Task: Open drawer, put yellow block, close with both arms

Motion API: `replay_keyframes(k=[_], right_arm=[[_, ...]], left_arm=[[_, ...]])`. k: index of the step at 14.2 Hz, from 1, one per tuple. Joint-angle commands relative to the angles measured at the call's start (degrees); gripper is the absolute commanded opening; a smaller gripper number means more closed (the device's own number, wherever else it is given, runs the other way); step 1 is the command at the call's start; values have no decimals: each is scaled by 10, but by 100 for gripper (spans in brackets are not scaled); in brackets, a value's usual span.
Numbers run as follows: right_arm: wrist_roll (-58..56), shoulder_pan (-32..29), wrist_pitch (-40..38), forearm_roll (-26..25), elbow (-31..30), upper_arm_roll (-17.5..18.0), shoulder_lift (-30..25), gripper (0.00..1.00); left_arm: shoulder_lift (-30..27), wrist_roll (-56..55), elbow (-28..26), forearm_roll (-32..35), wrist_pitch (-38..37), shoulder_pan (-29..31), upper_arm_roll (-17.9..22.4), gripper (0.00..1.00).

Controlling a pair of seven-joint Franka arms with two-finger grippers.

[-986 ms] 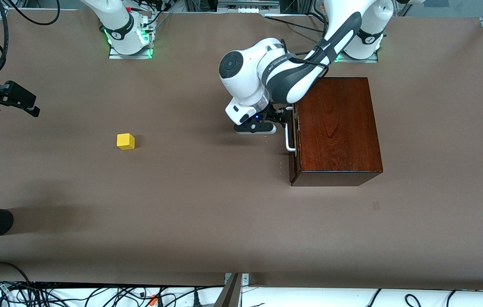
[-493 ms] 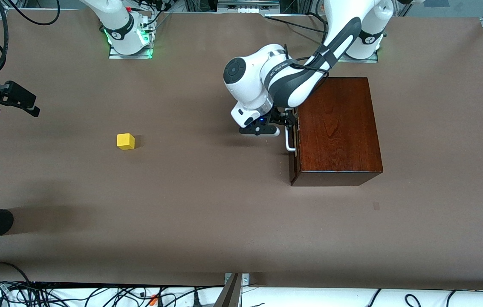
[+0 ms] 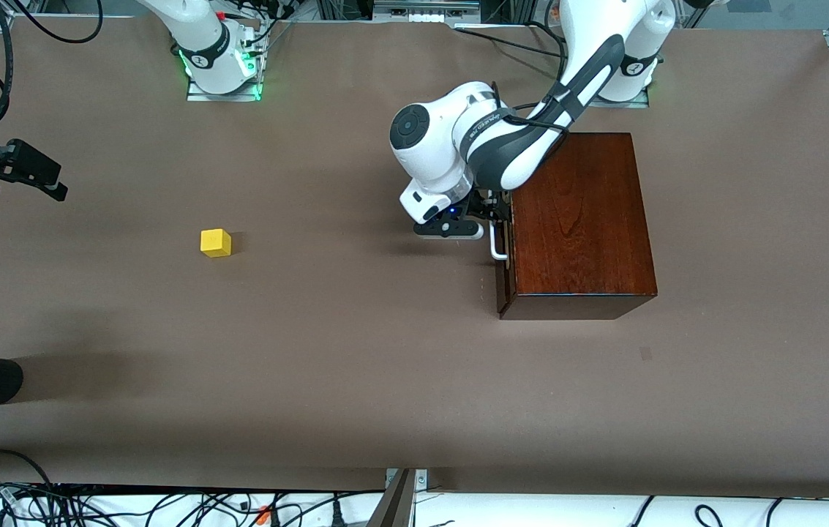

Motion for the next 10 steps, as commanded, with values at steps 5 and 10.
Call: replay_keyframes(k=[5, 10], right_arm=[[-3, -4, -7, 3, 6, 0, 18, 100], [-6, -3, -6, -9, -3, -1, 23, 100]], left_arm=[[3, -3, -10, 26, 13, 1, -1, 100], [7, -19, -8, 26, 27, -4, -1, 100]])
